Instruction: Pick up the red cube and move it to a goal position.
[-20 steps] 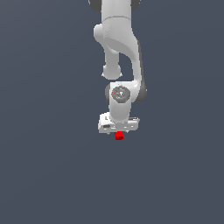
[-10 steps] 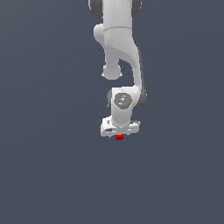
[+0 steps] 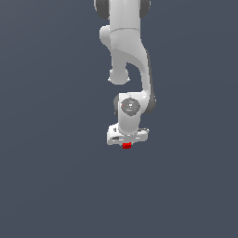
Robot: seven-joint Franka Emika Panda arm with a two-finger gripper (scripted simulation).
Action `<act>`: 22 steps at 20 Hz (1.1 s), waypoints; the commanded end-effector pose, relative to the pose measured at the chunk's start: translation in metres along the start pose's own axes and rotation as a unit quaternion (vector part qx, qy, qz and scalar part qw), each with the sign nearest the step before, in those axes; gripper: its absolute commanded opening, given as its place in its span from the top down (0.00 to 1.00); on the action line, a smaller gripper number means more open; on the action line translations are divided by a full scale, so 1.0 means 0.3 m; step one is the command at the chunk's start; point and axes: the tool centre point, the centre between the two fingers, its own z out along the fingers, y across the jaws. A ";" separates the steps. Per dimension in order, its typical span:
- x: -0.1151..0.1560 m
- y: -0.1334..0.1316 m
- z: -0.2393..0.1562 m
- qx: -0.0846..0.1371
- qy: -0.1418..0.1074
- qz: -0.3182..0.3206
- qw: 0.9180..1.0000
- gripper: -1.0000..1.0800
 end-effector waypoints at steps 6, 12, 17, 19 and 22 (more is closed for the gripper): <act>0.000 -0.002 -0.009 0.000 0.000 0.000 1.000 1.00; 0.002 -0.024 -0.084 0.000 0.000 0.000 1.000 1.00; 0.007 -0.058 -0.202 0.000 0.000 0.000 1.000 1.00; 0.010 -0.071 -0.246 0.000 0.000 0.000 1.000 1.00; 0.014 -0.085 -0.295 0.000 0.000 0.000 1.000 1.00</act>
